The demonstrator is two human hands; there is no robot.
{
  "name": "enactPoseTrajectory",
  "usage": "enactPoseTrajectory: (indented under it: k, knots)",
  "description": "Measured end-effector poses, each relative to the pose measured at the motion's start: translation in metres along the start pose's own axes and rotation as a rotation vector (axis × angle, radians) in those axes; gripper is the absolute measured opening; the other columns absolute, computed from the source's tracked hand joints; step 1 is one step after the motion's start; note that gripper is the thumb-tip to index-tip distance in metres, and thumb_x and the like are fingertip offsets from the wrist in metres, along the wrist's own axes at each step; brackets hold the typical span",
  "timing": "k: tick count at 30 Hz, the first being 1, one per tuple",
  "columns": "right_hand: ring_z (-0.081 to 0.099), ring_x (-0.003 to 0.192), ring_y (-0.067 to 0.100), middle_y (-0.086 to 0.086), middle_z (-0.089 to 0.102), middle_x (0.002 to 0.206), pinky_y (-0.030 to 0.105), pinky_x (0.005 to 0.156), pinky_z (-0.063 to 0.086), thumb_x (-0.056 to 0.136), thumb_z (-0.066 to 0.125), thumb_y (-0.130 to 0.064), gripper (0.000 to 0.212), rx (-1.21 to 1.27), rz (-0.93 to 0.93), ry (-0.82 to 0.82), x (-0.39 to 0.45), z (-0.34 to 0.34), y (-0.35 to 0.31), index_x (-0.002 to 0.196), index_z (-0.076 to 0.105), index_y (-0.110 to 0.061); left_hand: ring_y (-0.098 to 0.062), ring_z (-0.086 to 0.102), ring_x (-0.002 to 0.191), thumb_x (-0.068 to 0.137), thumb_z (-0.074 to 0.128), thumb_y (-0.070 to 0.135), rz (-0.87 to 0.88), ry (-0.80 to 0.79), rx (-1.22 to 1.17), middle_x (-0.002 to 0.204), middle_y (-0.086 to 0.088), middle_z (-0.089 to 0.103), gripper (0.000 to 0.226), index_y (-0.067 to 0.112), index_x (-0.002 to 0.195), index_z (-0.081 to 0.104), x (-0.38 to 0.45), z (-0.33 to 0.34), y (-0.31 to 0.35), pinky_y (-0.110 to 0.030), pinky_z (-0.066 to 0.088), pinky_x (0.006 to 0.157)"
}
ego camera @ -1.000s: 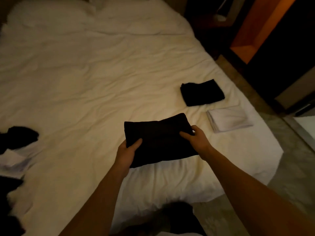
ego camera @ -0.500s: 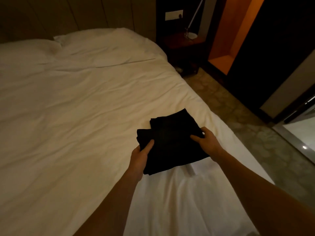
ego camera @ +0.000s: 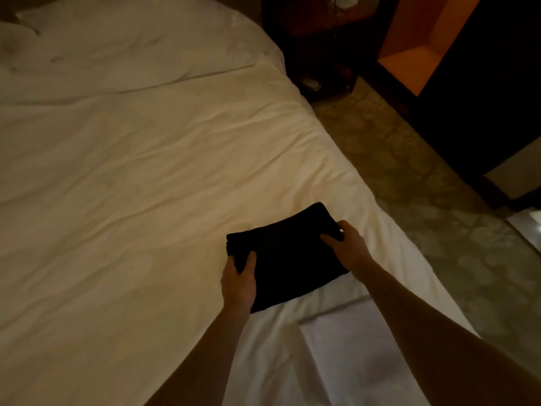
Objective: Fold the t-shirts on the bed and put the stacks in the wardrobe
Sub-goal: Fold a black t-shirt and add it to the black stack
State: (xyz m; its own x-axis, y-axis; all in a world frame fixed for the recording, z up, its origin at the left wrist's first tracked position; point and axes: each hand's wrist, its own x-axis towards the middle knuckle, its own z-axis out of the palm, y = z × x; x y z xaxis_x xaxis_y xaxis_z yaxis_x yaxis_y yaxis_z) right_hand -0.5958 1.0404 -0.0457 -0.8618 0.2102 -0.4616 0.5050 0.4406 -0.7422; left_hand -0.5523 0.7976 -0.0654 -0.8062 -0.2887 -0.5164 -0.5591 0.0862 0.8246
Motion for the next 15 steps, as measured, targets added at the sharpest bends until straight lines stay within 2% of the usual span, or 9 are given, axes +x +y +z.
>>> enactPoseTrajectory:
  k: [3, 7, 9, 11, 12, 13, 15]
  knots:
    - [0.065, 0.092, 0.028, 0.008, 0.065, 0.099, 0.044, 0.083, 0.055, 0.094, 0.064, -0.030, 0.028, 0.005, 0.065, -0.012, 0.026, 0.016, 0.019, 0.111, 0.056, -0.011, -0.029, 0.061, 0.115, 0.093, 0.058, 0.053, -0.041, 0.002, 0.065, 0.130, -0.004, 0.062, 0.060, 0.021, 0.143, 0.049, 0.026, 0.010, -0.017, -0.052, 0.049, 0.100]
    - [0.064, 0.088, 0.026, 0.002, 0.063, 0.091, 0.041, 0.078, 0.054, 0.095, 0.060, -0.036, 0.032, -0.116, 0.041, 0.005, 0.041, 0.027, 0.029, 0.112, 0.054, -0.010, -0.031, 0.057, 0.122, 0.099, 0.051, 0.044, -0.020, 0.005, 0.164, 0.140, -0.006, 0.054, 0.062, 0.017, 0.152, 0.035, 0.040, 0.017, -0.031, -0.049, 0.048, 0.102]
    - [0.064, 0.085, 0.026, -0.001, 0.060, 0.089, 0.037, 0.074, 0.051, 0.097, 0.056, -0.040, 0.035, -0.214, 0.013, 0.016, 0.043, 0.033, 0.033, 0.116, 0.050, -0.010, -0.034, 0.062, 0.111, 0.097, 0.045, 0.052, 0.060, 0.032, 0.226, 0.130, -0.011, 0.060, 0.064, 0.012, 0.146, 0.038, 0.040, 0.023, -0.039, -0.048, 0.052, 0.091]
    - [0.065, 0.085, 0.029, -0.003, 0.058, 0.088, 0.035, 0.070, 0.048, 0.099, 0.050, -0.041, 0.035, -0.288, 0.002, 0.051, 0.041, 0.041, 0.039, 0.117, 0.046, -0.011, -0.039, 0.064, 0.091, 0.091, 0.032, 0.075, 0.132, 0.084, 0.284, 0.106, -0.016, 0.064, 0.078, 0.009, 0.130, 0.048, 0.036, 0.032, -0.047, -0.047, 0.053, 0.072]
    - [0.066, 0.086, 0.030, -0.003, 0.058, 0.089, 0.034, 0.069, 0.047, 0.100, 0.048, -0.042, 0.035, -0.320, 0.001, 0.069, 0.040, 0.045, 0.041, 0.117, 0.045, -0.012, -0.041, 0.062, 0.086, 0.089, 0.026, 0.079, 0.141, 0.125, 0.329, 0.099, -0.018, 0.062, 0.084, 0.006, 0.123, 0.051, 0.035, 0.037, -0.051, -0.046, 0.052, 0.068]
    - [0.066, 0.087, 0.030, -0.001, 0.059, 0.090, 0.034, 0.069, 0.045, 0.100, 0.045, -0.043, 0.035, -0.346, 0.005, 0.083, 0.040, 0.049, 0.043, 0.117, 0.044, -0.012, -0.042, 0.060, 0.090, 0.091, 0.025, 0.074, 0.156, 0.186, 0.384, 0.101, -0.020, 0.060, 0.084, 0.002, 0.124, 0.052, 0.034, 0.040, -0.052, -0.048, 0.052, 0.072]
    - [0.066, 0.086, 0.031, 0.004, 0.063, 0.096, 0.035, 0.069, 0.045, 0.101, 0.042, -0.045, 0.037, -0.391, 0.009, 0.107, 0.043, 0.055, 0.043, 0.117, 0.041, -0.012, -0.043, 0.053, 0.111, 0.095, 0.030, 0.057, 0.205, 0.290, 0.492, 0.124, -0.024, 0.055, 0.077, -0.003, 0.140, 0.043, 0.036, 0.043, -0.050, -0.051, 0.048, 0.092]
